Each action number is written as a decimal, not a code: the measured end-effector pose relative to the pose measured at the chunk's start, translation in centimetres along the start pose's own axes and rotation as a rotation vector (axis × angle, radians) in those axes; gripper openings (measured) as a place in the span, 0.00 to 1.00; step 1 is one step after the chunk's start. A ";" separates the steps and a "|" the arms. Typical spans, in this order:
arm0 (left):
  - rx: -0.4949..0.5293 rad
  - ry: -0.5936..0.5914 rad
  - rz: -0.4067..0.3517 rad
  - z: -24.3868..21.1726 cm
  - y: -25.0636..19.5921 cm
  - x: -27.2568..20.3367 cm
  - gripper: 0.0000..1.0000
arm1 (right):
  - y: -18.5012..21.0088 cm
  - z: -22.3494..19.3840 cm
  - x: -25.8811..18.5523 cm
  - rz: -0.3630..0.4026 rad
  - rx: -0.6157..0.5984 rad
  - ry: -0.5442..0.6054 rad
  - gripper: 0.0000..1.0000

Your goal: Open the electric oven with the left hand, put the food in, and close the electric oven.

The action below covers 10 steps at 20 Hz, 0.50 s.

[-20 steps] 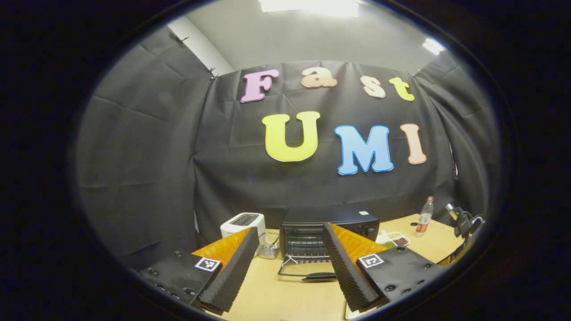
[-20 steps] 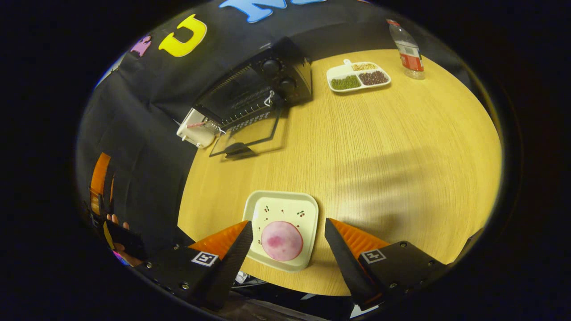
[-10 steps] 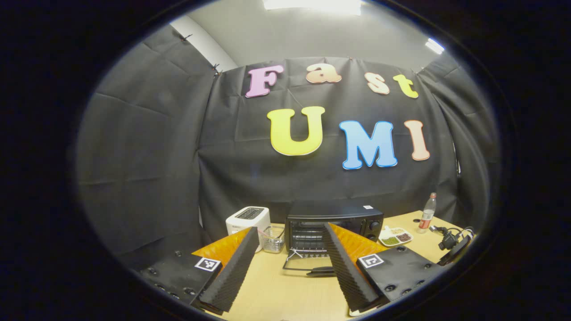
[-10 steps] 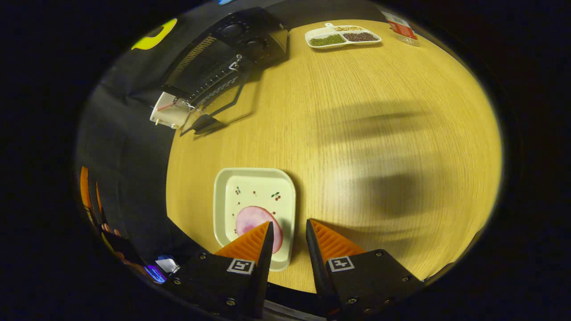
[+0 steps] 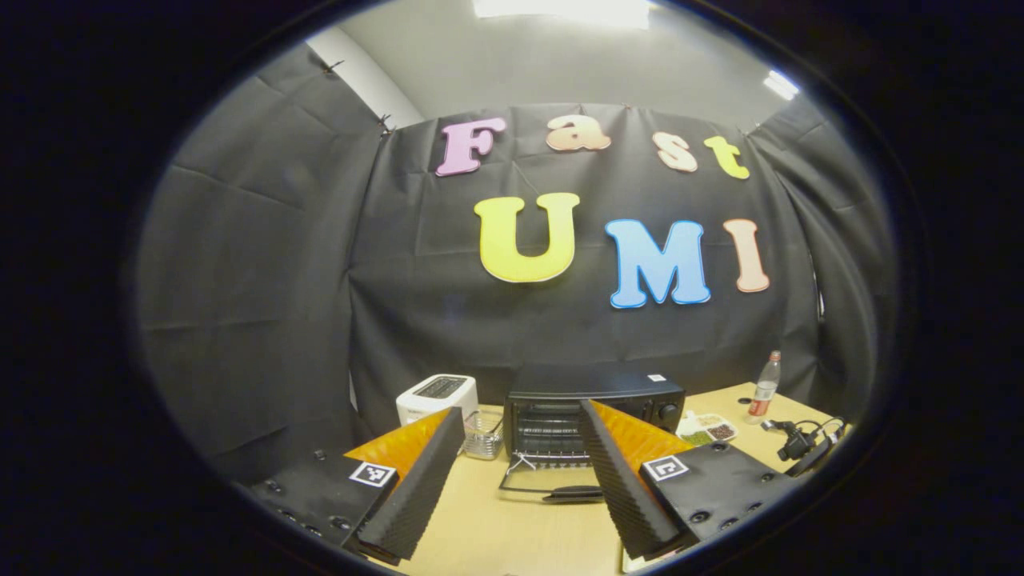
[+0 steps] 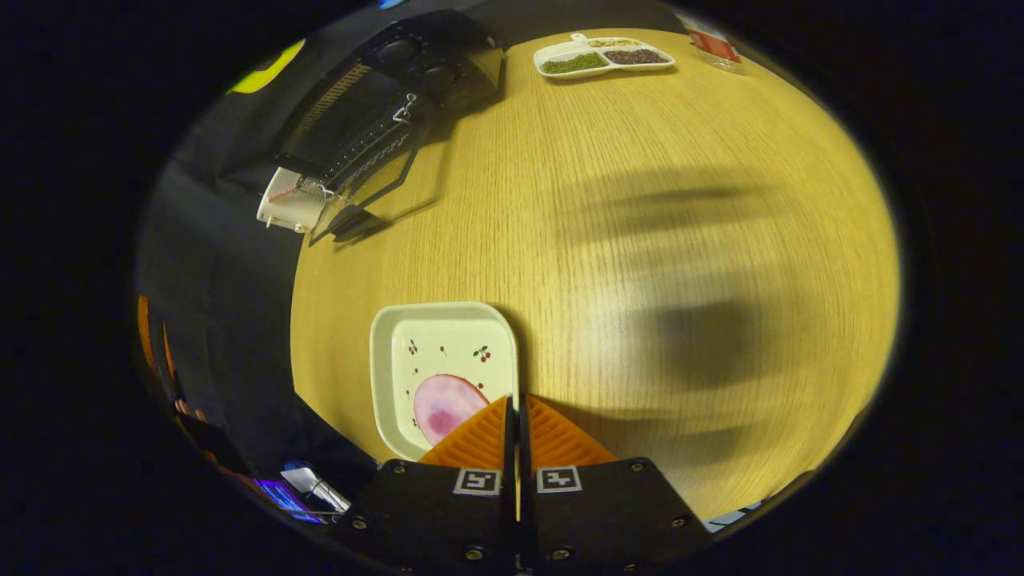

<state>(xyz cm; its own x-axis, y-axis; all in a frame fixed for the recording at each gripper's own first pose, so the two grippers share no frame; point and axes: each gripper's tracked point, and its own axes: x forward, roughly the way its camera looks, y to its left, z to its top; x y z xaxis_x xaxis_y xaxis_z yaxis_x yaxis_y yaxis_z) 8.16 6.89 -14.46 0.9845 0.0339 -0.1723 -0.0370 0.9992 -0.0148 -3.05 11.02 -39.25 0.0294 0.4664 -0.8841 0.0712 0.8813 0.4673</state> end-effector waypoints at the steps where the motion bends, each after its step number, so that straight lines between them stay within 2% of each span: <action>1: 0.001 0.001 0.002 0.0 0.1 0.1 0.97 | 0.0 -0.1 0.0 -0.004 0.007 -0.009 0.02; 2: -0.003 0.003 0.003 -0.1 0.2 0.2 1.00 | 0.1 -0.1 -0.1 -0.003 0.007 -0.007 0.01; 4: -0.010 0.005 0.003 0.0 0.3 0.3 0.96 | 0.3 0.0 -0.1 0.004 0.026 -0.009 0.00; 6: -0.005 0.002 0.008 0.1 0.8 0.5 1.00 | 0.7 -0.1 -0.5 0.031 0.054 -0.015 0.00; 10: -0.003 -0.004 0.021 0.3 1.5 1.0 1.00 | 0.6 0.5 -2.3 0.096 0.097 -0.031 0.00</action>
<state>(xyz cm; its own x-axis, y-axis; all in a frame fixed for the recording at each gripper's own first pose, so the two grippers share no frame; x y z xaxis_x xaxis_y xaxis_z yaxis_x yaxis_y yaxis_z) 9.12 8.47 -14.35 0.9841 0.0547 -0.1688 -0.0579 0.9982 -0.0142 -2.54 10.46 -36.93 0.0716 0.5440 -0.8360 0.1625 0.8206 0.5479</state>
